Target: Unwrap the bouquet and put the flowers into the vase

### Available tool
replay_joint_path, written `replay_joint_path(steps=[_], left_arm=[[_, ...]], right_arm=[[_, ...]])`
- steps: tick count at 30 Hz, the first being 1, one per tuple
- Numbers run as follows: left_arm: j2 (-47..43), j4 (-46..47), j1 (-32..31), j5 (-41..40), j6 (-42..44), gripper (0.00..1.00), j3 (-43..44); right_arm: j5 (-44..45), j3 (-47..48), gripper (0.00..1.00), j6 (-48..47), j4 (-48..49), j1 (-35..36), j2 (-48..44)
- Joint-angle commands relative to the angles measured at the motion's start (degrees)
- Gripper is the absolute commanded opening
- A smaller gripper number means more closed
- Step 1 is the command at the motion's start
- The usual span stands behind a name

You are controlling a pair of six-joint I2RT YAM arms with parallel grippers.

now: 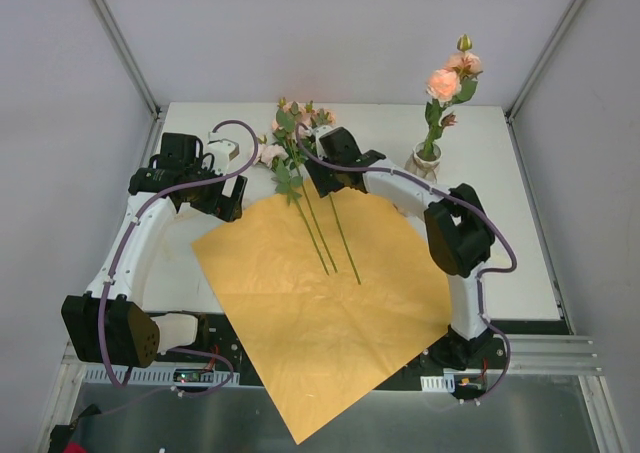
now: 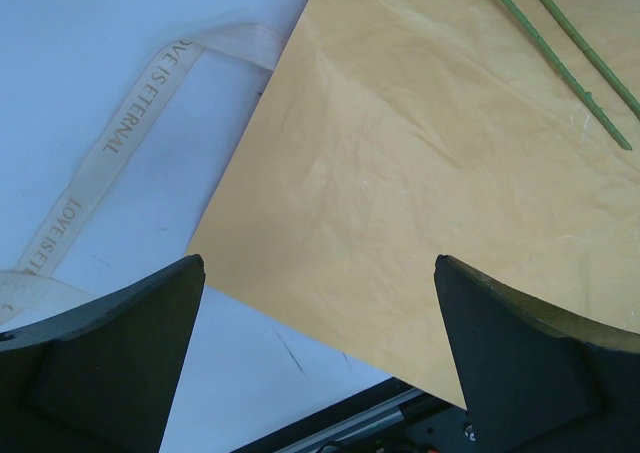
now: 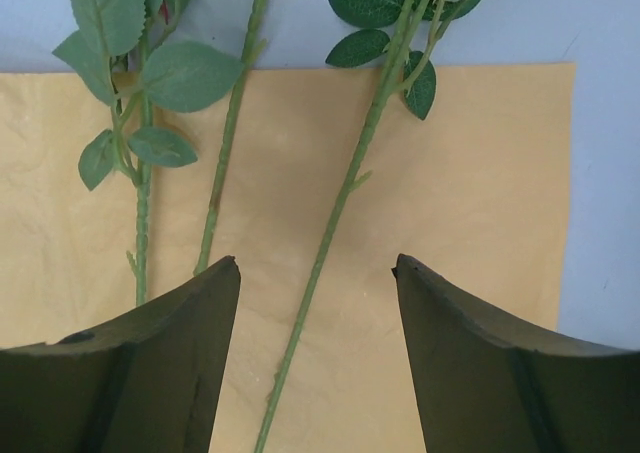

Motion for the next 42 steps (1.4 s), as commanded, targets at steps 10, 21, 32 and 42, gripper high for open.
replay_joint_path(steps=[10,21,32,42], left_arm=[[-0.10,-1.12,0.45,0.41,1.00,0.99,-0.40],[-0.27,-1.12,0.45,-0.03,1.27,0.99,-1.11],[-0.45,-1.04,0.45,0.15,1.53,0.99,-1.02],[-1.50,-1.21,0.45,-0.91,1.62,0.99,-1.28]], right_arm=[[-2.40,9.32,0.56,3.06,-4.49,-1.73,9.36],[-3.37,12.40,0.33,4.03,-6.08,-1.91,13.50],[-1.96,14.51,0.24,4.03,-8.63,-1.91,15.61],[4.27,16.10,0.01,3.85,-8.02,-1.03,12.11]])
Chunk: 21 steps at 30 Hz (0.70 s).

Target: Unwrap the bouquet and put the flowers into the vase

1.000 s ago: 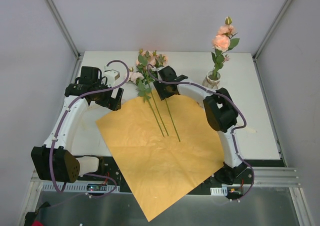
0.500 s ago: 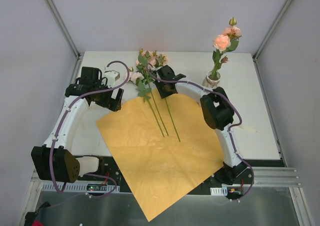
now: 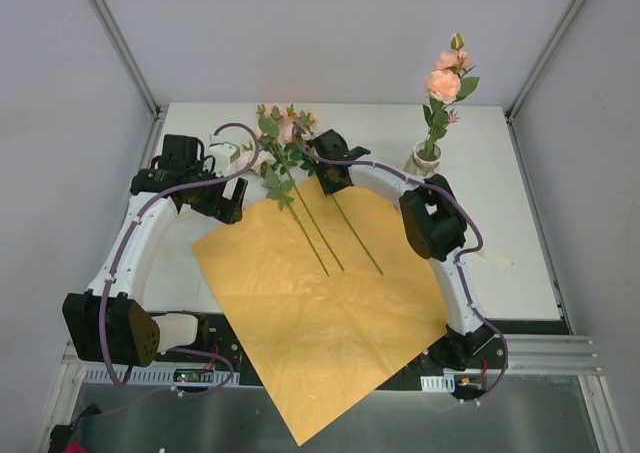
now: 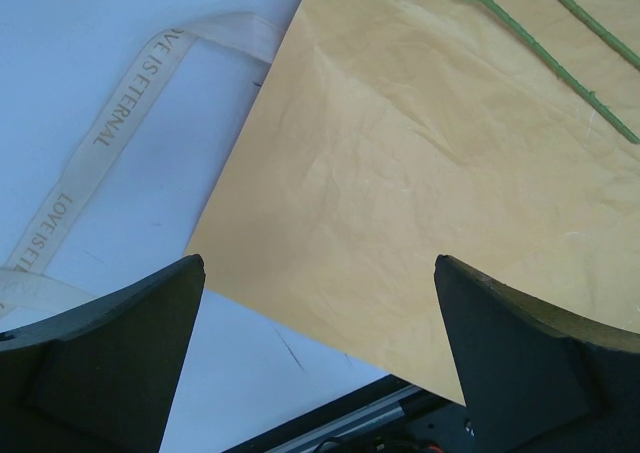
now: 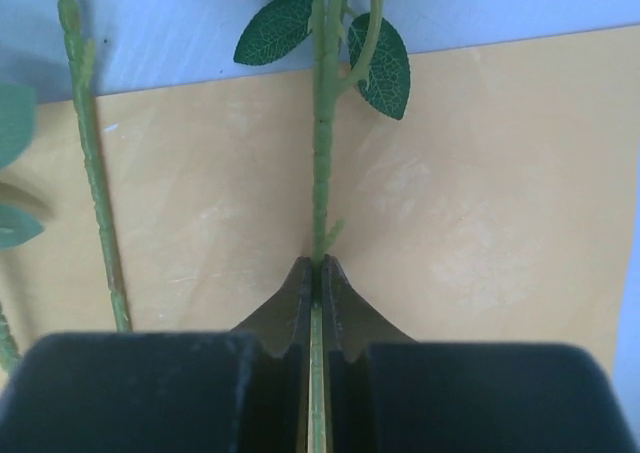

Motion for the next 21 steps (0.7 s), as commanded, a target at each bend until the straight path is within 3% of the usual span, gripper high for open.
replay_joint_path(steps=[1,13,18,21], left_arm=[[-1.90,-1.08,0.45,-1.19,1.25,0.99,-0.34],[-2.60,-1.61,0.45,-2.07,0.98,0.99,0.01],[-2.69,-1.78,0.54,-1.11,0.46,0.99,-0.08],[-2.42,-1.87,0.45,-1.11,0.28,0.99,-0.08]], right_arm=[[4.60,2.72,0.01,0.26,-0.08,0.74,-3.81],[6.63,1.31,0.01,-4.65,12.92,0.30,-26.83],[5.58,-3.43,0.01,-11.76,23.73,0.21,-38.96],[6.98,-11.06,0.01,-16.25,35.93,0.30,-46.69]])
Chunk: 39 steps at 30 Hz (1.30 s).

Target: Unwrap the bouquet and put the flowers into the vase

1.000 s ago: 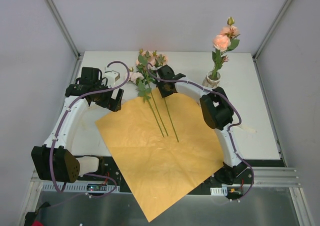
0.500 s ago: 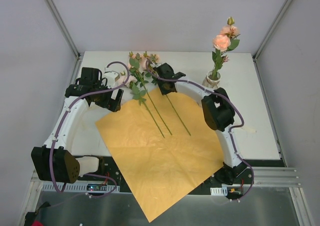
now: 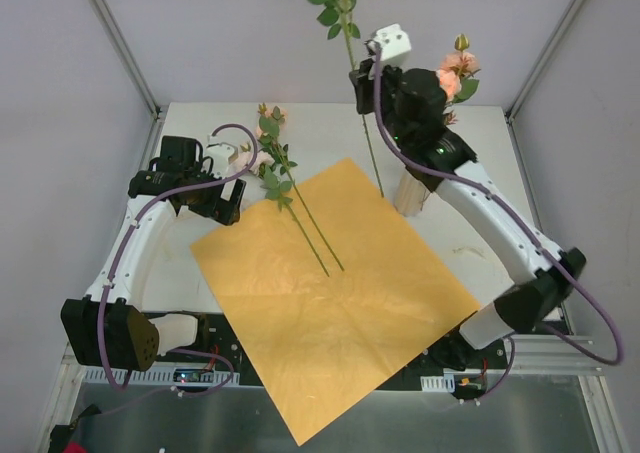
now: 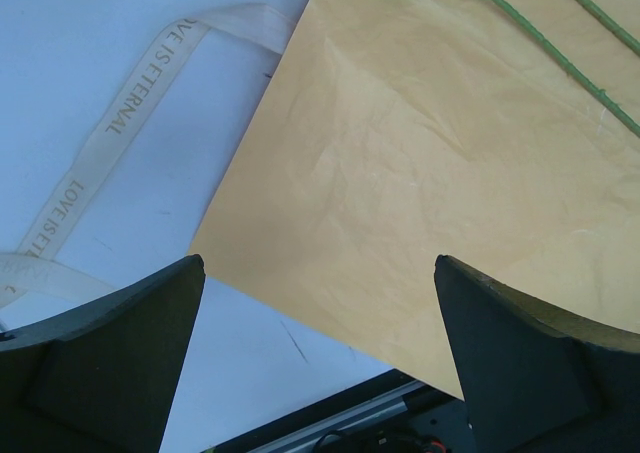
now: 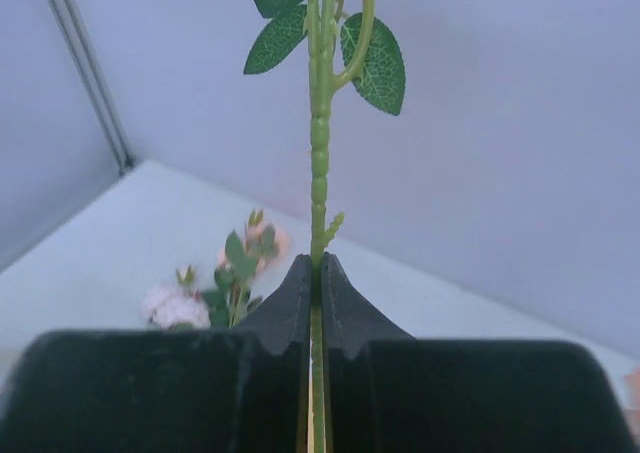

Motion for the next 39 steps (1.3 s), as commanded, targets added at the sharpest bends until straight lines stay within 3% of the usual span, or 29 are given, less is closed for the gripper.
replay_joint_path(steps=[1,7,19,29,39], left_arm=[[-1.20,-1.30,0.45,0.49,0.30,0.99,0.10],[-1.29,-1.48,0.45,2.16,0.48,0.99,-0.08],[-0.94,-1.48,0.45,2.07,1.45,0.99,-0.96],[0.12,-1.56,0.45,3.13,1.53,0.99,-1.14],[-0.32,-1.56,0.45,3.22,1.62,0.99,-1.22]], right_arm=[[2.30,-9.50,0.01,-8.40,22.55,-0.44,-10.29],[6.62,-18.04,0.01,-13.42,34.03,-2.28,-19.26],[7.06,-23.14,0.01,-14.48,38.88,-6.24,-25.86],[6.53,-23.06,0.01,-13.69,39.23,-8.53,-27.27],[11.10,-29.73,0.01,-14.13,50.47,-10.99,-23.94]])
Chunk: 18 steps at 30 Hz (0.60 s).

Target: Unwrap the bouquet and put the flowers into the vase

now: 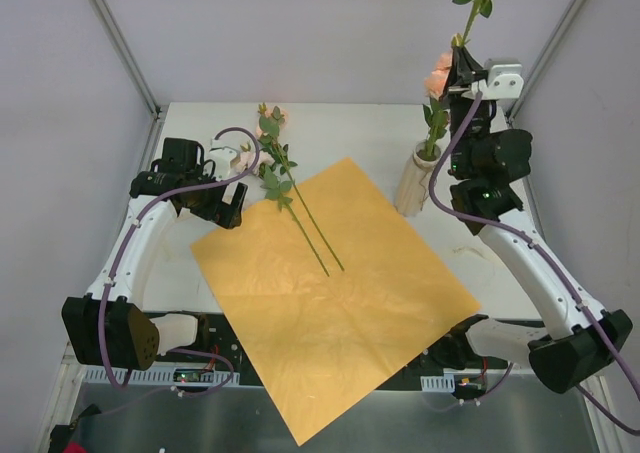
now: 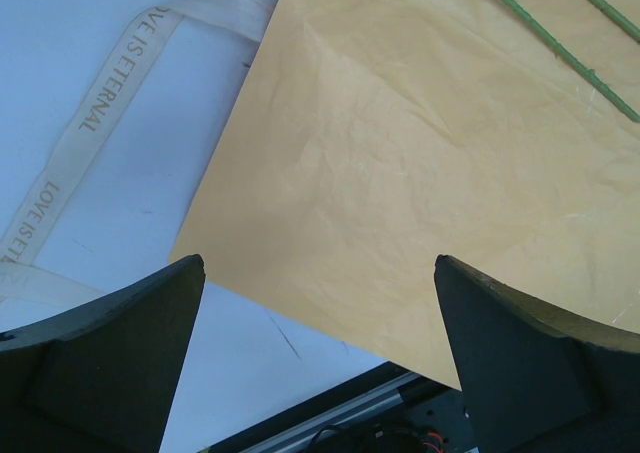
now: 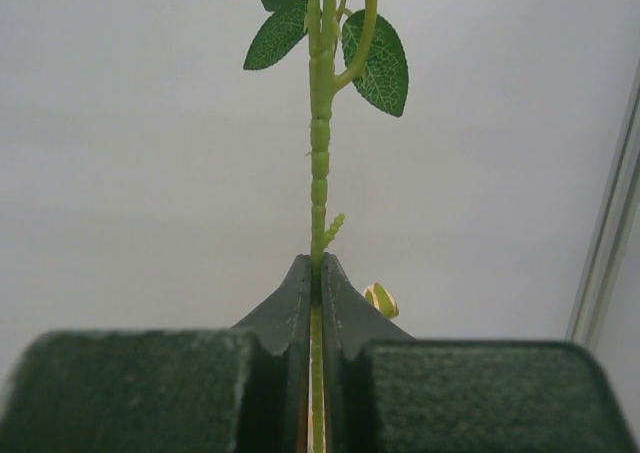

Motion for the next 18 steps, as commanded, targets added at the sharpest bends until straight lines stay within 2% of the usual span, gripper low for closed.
replay_joint_path(steps=[1,8,18], left_arm=[[-0.50,-0.71,0.45,1.38,0.83,0.99,-0.28],[-0.76,-0.63,0.45,0.94,1.27,0.99,-0.46],[-0.23,-0.63,0.45,1.91,0.84,0.99,-0.28]], right_arm=[[2.79,-1.98,0.01,0.10,9.52,-1.35,2.31],[1.31,-5.23,0.01,1.59,10.58,-1.88,3.03],[-4.06,-10.68,0.02,1.68,2.16,-1.70,-1.55]])
